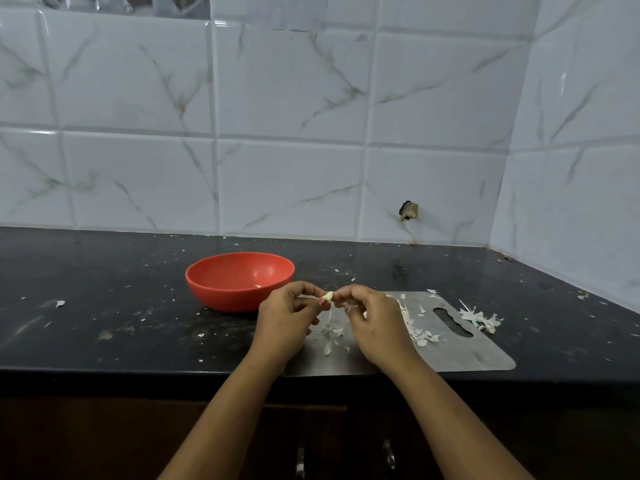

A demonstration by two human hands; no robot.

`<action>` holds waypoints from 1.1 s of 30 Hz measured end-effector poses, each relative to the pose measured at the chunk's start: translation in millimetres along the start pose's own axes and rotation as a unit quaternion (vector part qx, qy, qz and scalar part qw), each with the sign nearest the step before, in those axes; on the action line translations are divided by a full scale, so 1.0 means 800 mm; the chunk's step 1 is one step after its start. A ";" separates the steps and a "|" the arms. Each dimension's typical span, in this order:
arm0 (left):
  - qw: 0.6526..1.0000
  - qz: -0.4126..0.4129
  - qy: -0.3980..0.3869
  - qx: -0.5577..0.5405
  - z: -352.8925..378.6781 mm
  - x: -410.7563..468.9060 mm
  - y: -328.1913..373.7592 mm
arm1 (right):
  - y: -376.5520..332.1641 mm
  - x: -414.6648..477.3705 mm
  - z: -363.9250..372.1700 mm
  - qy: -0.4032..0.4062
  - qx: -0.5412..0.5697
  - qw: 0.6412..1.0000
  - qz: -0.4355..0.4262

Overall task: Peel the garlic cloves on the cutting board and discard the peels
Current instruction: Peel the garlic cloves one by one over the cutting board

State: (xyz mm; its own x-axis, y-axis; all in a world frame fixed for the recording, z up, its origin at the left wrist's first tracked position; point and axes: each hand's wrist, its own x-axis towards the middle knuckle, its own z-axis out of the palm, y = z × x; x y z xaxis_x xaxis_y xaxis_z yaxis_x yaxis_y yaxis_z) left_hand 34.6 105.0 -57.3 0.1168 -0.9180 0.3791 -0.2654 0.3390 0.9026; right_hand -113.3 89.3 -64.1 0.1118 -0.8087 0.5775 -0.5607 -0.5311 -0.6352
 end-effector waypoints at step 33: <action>0.988 0.009 0.098 0.115 -0.002 0.003 -0.007 | -0.004 -0.002 -0.001 0.000 -0.060 0.998 0.007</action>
State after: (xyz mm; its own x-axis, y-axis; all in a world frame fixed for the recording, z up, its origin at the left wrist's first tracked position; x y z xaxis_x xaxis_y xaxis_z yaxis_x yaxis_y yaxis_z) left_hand 38.1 101.2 -61.5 0.2883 -0.8468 0.4469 -0.4771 0.2776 0.8338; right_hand -112.2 92.5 -62.5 0.1033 -0.8162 0.5685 -0.6568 -0.4852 -0.5772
